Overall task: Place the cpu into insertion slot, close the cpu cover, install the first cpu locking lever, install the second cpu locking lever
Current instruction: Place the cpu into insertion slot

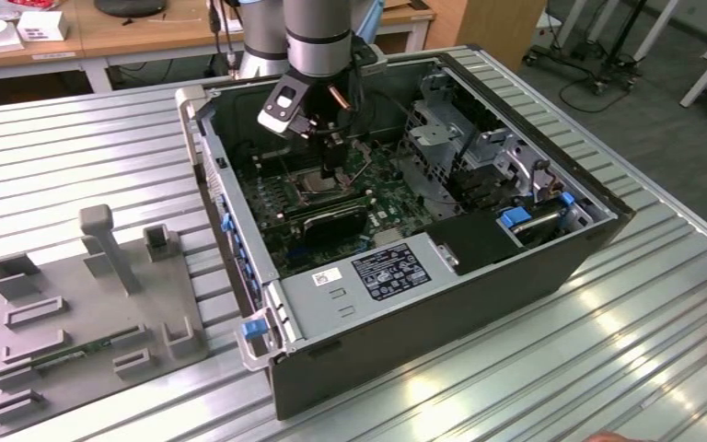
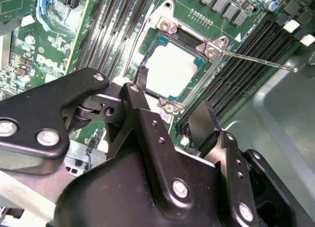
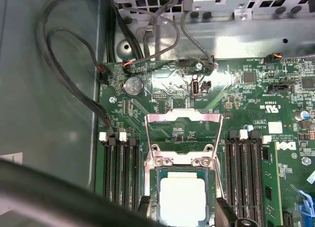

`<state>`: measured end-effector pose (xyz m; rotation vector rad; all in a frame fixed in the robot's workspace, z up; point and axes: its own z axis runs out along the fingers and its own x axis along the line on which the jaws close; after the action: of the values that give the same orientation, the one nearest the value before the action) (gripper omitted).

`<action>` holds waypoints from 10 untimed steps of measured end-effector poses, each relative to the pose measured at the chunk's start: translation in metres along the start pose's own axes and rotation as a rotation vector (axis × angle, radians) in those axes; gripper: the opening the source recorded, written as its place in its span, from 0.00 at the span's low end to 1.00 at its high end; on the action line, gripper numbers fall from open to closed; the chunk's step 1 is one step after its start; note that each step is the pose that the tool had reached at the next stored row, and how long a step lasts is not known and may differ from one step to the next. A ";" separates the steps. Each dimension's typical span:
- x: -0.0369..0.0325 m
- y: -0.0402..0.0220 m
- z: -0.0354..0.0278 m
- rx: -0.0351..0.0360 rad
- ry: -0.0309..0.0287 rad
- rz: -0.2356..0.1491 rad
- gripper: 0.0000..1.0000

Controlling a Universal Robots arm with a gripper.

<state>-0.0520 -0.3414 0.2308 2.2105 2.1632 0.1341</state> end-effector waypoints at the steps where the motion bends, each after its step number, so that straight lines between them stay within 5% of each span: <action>1: 0.0000 0.0000 0.0000 0.0000 0.0001 0.000 0.62; 8: 0.0000 0.0000 -0.0003 0.0001 -0.0001 0.000 0.60; 10: 0.0000 0.0000 -0.0003 0.0001 -0.0001 0.000 0.47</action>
<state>-0.0520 -0.3415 0.2311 2.2105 2.1632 0.1340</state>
